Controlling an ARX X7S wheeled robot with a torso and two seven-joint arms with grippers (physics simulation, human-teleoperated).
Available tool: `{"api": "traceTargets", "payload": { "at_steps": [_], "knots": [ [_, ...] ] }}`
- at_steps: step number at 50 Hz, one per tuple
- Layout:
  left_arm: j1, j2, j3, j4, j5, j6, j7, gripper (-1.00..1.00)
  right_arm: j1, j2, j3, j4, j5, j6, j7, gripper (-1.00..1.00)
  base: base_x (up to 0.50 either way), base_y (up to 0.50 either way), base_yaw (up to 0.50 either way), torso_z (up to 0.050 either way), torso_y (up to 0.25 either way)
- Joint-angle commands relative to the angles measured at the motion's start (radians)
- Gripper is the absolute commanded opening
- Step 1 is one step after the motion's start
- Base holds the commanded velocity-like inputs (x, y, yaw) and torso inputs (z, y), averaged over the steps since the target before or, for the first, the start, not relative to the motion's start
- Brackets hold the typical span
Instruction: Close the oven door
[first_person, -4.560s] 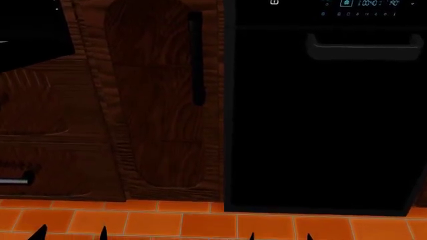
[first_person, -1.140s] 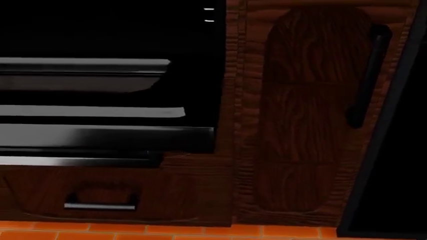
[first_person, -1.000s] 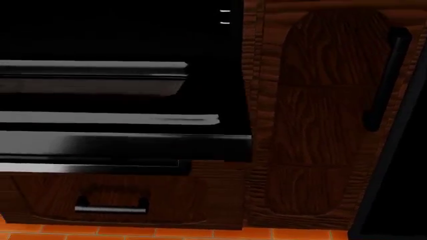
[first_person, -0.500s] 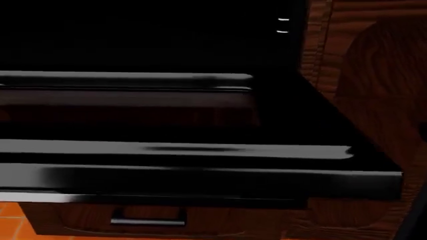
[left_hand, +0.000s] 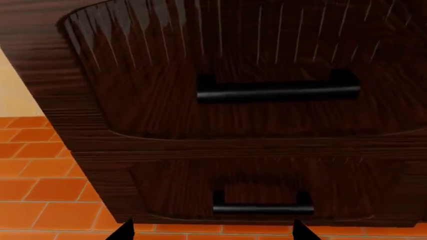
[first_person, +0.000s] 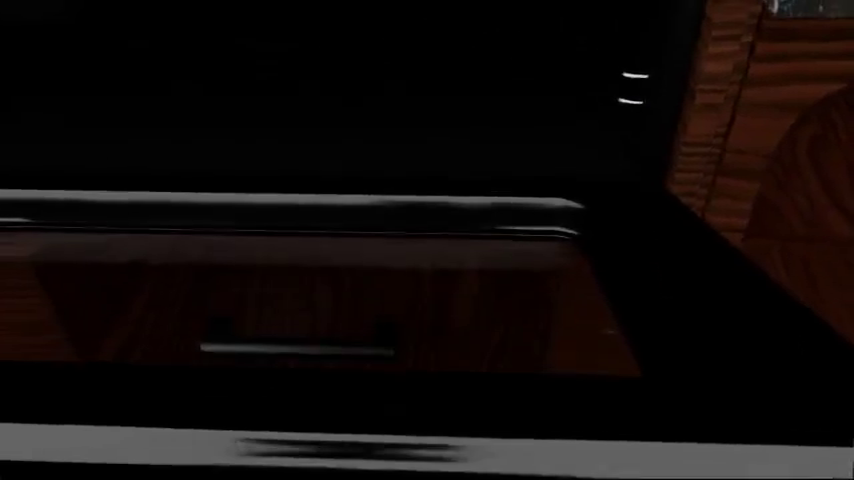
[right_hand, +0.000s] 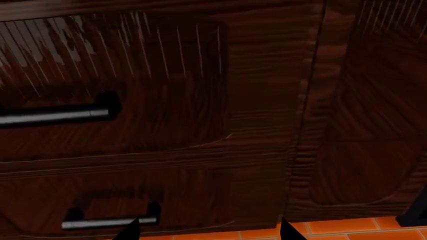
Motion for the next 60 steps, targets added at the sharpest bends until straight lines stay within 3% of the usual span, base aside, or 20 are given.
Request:
{"api": "traceTargets", "payload": {
  "at_steps": [1, 3, 5, 6, 7, 12, 14, 16, 17, 19, 20, 28, 49, 51, 58, 59, 60],
  "knots": [
    [-0.002, 0.000, 0.005, -0.005, 0.000, 0.004, -0.004, 1.00, -0.001, 0.003, 0.000, 0.000, 0.008, -0.004, 0.001, 1.00, 0.25, 0.00, 0.00, 0.000, 0.000],
    [-0.011, 0.015, 0.008, -0.085, 0.012, 0.069, 0.010, 1.00, 0.000, 0.003, -0.001, 0.000, 0.007, -0.005, 0.002, 1.00, 0.26, 0.00, 0.00, 0.000, 0.000],
    [-0.004, 0.000, 0.007, -0.009, -0.001, 0.006, -0.004, 1.00, 0.000, 0.004, -0.002, 0.001, 0.008, -0.005, 0.003, 1.00, 0.26, 0.00, 0.00, 0.000, 0.000],
    [-0.015, 0.018, 0.009, -0.105, 0.013, 0.086, 0.013, 1.00, 0.000, 0.004, -0.003, 0.000, 0.008, -0.005, 0.003, 1.00, 0.26, 0.00, 0.00, 0.000, 0.000],
    [-0.008, 0.003, 0.008, -0.024, -0.001, 0.018, -0.002, 1.00, 0.001, 0.004, -0.003, 0.001, 0.008, -0.005, 0.004, 1.00, 0.26, 0.00, 0.00, 0.000, 0.000],
    [-0.004, -0.002, 0.008, -0.004, -0.008, 0.004, -0.006, 1.00, 0.002, 0.005, -0.007, 0.002, 0.004, -0.006, 0.007, 1.00, 0.25, 0.01, 0.00, 0.000, 0.000],
    [-0.013, 0.015, 0.010, -0.092, 0.005, 0.077, 0.011, 1.00, 0.002, 0.006, -0.009, 0.002, 0.002, -0.007, 0.009, 1.00, 0.24, 0.09, 0.00, 0.000, 0.000],
    [-0.005, -0.003, 0.008, -0.007, -0.010, 0.007, -0.006, 1.00, 0.002, 0.006, -0.009, 0.002, 0.003, -0.008, 0.009, 1.00, 0.24, 0.13, 0.00, 0.000, 0.000],
    [-0.012, 0.012, 0.011, -0.083, 0.002, 0.070, 0.008, 1.00, 0.002, 0.006, -0.010, 0.003, 0.003, -0.008, 0.009, 1.00, 0.24, 0.14, 0.00, 0.000, 0.000],
    [-0.003, -0.005, 0.010, 0.001, -0.012, 0.003, -0.009, 1.00, 0.003, 0.006, -0.010, 0.003, 0.004, -0.009, 0.009, 1.00, 0.24, 0.14, 0.00, 0.000, 0.000],
    [-0.012, 0.010, 0.011, -0.077, -0.001, 0.066, 0.007, 1.00, 0.003, 0.006, -0.010, 0.004, 0.004, -0.009, 0.009, 1.00, 0.24, 0.14, 0.00, 0.000, 0.000],
    [-0.003, -0.006, 0.011, 0.003, -0.018, 0.003, -0.009, 1.00, 0.002, 0.007, -0.009, 0.004, 0.010, -0.013, 0.011, 1.00, 0.24, 0.14, 0.00, 0.000, 0.002],
    [0.004, -0.011, 0.015, 0.009, -0.018, 0.016, -0.022, 1.00, -0.011, 0.011, -0.015, -0.007, -0.012, -0.050, 0.040, 1.00, 0.08, 0.05, 0.00, 0.000, 0.000],
    [0.000, 0.002, 0.014, -0.055, -0.012, 0.077, -0.007, 1.00, -0.016, 0.015, -0.018, -0.018, -0.017, -0.057, 0.041, 1.00, 0.00, 0.00, 0.00, 0.000, 0.000],
    [0.035, -0.062, 0.012, 0.232, -0.032, -0.072, -0.064, 1.00, -0.040, 0.061, -0.052, -0.184, -0.081, -0.008, 0.095, 1.00, 0.00, 0.00, 0.00, 0.000, 0.000],
    [0.035, -0.055, 0.014, 0.194, -0.021, -0.030, -0.056, 1.00, -0.043, 0.067, -0.047, -0.212, -0.071, 0.009, 0.100, 1.00, 0.00, 0.00, 0.00, 0.000, 0.000],
    [0.031, -0.074, 0.006, 0.286, -0.041, -0.105, -0.078, 1.00, -0.045, 0.079, -0.045, -0.254, -0.068, 0.033, 0.108, 1.00, 0.00, 0.00, 0.00, 0.000, 0.000]
  ]
}}
